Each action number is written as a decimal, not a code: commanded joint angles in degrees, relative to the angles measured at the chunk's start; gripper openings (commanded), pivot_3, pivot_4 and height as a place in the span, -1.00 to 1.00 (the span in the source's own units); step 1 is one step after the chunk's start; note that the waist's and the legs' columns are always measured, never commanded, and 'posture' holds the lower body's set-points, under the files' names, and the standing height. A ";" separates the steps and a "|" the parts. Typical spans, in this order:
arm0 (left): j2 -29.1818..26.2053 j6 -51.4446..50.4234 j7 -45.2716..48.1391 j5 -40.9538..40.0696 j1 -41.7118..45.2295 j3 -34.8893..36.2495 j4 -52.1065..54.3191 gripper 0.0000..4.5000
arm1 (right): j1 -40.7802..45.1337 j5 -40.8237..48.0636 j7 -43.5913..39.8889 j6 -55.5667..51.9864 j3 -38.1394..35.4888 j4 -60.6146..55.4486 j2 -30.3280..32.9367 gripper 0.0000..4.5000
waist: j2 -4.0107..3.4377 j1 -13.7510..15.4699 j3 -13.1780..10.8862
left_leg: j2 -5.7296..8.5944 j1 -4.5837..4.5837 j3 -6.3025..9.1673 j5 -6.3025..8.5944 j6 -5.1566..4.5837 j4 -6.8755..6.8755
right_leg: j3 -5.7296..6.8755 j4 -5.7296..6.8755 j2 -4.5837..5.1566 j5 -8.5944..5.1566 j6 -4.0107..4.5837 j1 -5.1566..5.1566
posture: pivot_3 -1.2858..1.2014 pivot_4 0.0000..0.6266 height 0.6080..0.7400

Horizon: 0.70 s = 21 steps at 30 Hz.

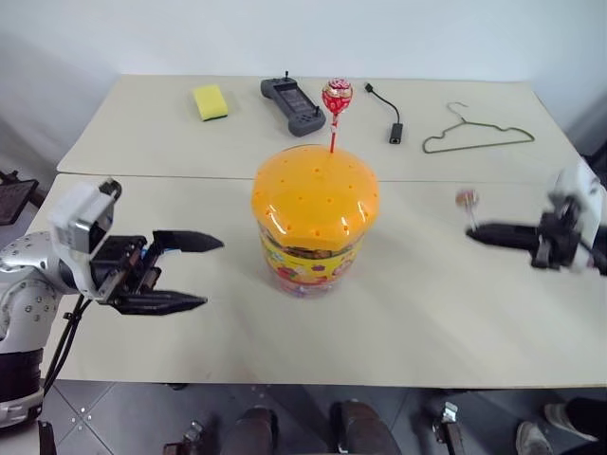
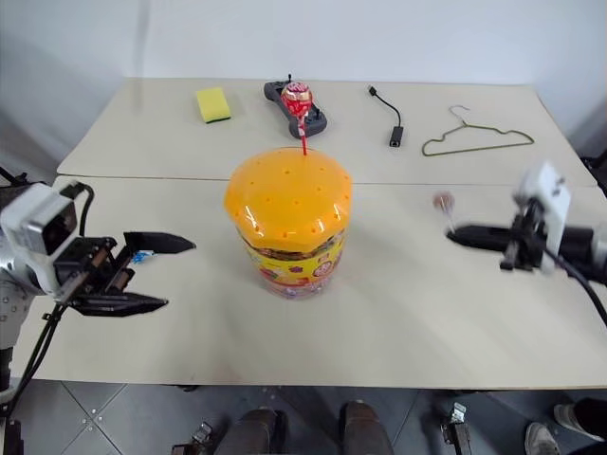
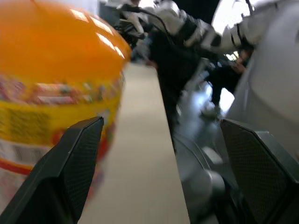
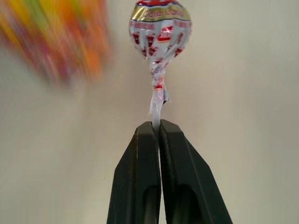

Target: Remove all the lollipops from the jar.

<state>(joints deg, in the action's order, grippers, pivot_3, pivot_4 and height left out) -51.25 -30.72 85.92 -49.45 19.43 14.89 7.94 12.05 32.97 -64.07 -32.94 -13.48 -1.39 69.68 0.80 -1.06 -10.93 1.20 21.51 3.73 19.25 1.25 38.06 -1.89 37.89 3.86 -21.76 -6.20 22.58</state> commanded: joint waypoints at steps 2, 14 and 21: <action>0.28 3.90 0.63 1.96 -0.23 1.17 -0.62 0.89 | -3.73 -13.14 1.49 12.91 0.53 6.95 2.64 -0.97 | 0.00 -0.59 0.00 | 0.00 -0.01 -0.01 -0.01 -0.02 0.11 | -0.02 0.03 0.00 0.00 -0.01 -0.03 | 0.03 -0.52 1.00; 4.98 2.26 -6.72 -3.27 -3.03 5.77 2.81 0.89 | -4.43 -14.96 -4.50 20.35 0.35 16.69 -1.47 0.12 | -0.09 -0.65 -0.04 | -0.03 -0.22 -0.16 -0.16 -0.03 0.09 | -0.15 0.19 0.00 0.05 -0.03 -0.09 | 0.03 -0.52 1.00; 6.85 -5.43 -16.92 -14.93 -6.47 17.12 1.07 0.89 | 8.03 6.11 -10.72 11.99 -6.20 4.59 -9.90 0.69 | -0.15 -0.80 -0.08 | -0.06 -0.25 -0.15 -0.16 0.00 0.21 | -0.15 0.21 0.01 0.08 -0.03 -0.13 | 0.03 -0.52 1.00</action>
<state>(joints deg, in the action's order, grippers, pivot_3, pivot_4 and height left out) -44.82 -35.17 71.10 -61.09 13.36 28.44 9.17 17.73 33.41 -74.67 -17.91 -16.99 7.50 60.14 0.65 -1.86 -11.00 1.14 21.25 3.59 19.07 1.27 38.27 -2.01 38.11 3.87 -21.67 -6.22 22.45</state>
